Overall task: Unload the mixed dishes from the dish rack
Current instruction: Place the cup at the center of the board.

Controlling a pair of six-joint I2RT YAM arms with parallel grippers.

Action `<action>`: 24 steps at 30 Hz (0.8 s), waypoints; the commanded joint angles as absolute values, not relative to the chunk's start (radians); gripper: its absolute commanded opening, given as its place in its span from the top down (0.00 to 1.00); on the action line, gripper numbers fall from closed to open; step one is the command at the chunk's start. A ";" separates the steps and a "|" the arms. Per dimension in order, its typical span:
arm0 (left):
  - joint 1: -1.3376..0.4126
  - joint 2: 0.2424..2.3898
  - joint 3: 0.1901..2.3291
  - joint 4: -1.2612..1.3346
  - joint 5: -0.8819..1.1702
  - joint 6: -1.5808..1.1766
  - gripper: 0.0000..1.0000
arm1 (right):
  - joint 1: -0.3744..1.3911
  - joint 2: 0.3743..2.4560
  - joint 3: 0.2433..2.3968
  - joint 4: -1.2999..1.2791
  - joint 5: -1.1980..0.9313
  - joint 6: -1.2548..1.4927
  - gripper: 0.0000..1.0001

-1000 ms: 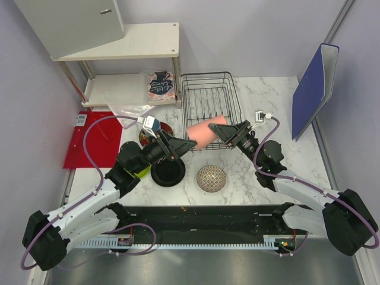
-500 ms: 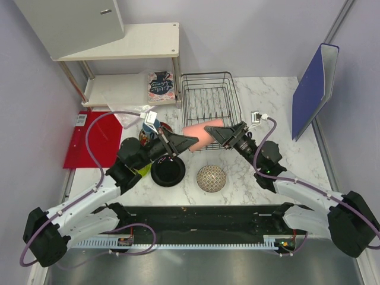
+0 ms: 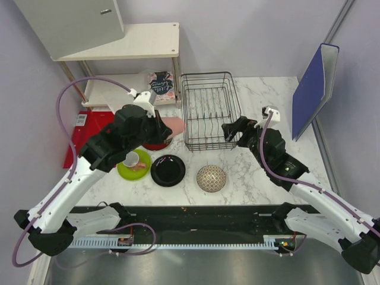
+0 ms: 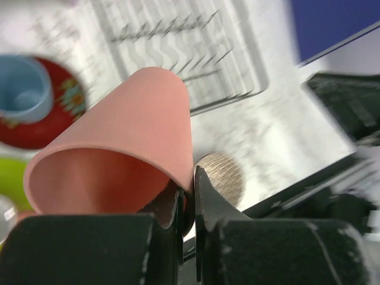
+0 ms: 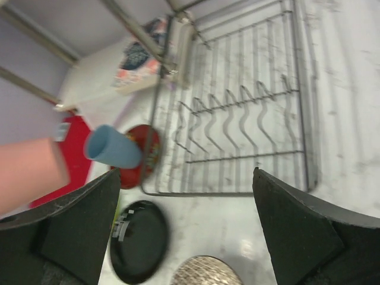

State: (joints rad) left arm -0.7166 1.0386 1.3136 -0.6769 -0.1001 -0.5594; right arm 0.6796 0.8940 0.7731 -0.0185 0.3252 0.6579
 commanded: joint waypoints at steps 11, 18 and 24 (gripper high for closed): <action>-0.773 1.155 1.227 -1.216 -0.178 -0.357 0.98 | 0.681 0.884 0.759 -0.216 0.443 0.560 0.02; -0.862 1.242 1.227 -1.184 -0.195 -0.370 0.98 | 0.681 0.890 0.735 -0.204 0.411 0.574 0.02; -0.916 1.376 1.279 -1.143 -0.242 -0.368 0.98 | 0.681 0.887 0.713 -0.199 0.387 0.583 0.02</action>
